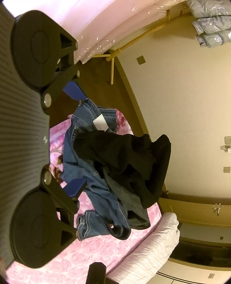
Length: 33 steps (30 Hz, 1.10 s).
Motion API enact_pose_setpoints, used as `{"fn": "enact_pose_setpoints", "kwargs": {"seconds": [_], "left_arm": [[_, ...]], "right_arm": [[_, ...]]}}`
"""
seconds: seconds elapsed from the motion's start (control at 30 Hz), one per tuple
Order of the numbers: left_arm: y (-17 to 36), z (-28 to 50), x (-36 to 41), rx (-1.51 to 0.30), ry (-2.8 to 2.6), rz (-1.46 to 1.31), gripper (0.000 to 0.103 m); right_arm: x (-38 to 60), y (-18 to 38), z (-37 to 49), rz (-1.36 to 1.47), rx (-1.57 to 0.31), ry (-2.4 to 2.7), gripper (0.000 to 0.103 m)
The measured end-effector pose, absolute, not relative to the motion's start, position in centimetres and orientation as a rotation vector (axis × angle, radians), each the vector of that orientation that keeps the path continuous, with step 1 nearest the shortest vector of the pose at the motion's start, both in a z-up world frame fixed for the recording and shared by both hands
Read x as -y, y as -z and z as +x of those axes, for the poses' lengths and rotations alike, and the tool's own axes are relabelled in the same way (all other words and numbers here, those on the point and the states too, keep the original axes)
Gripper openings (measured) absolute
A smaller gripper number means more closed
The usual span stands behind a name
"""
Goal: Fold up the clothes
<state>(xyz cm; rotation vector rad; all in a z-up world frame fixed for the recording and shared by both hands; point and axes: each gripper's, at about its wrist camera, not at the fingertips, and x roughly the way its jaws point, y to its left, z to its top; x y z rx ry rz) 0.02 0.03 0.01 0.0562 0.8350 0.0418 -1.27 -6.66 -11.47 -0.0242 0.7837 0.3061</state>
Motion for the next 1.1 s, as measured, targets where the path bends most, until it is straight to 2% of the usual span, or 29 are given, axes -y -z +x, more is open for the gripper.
{"fn": "enact_pose_setpoints", "kwargs": {"seconds": [1.1], "left_arm": [[0.4,1.0,-1.8,-0.893,-0.035,-0.05,0.093]], "right_arm": [[6.8,12.0,-1.1,-0.018,-0.79,-0.315,0.101]]}}
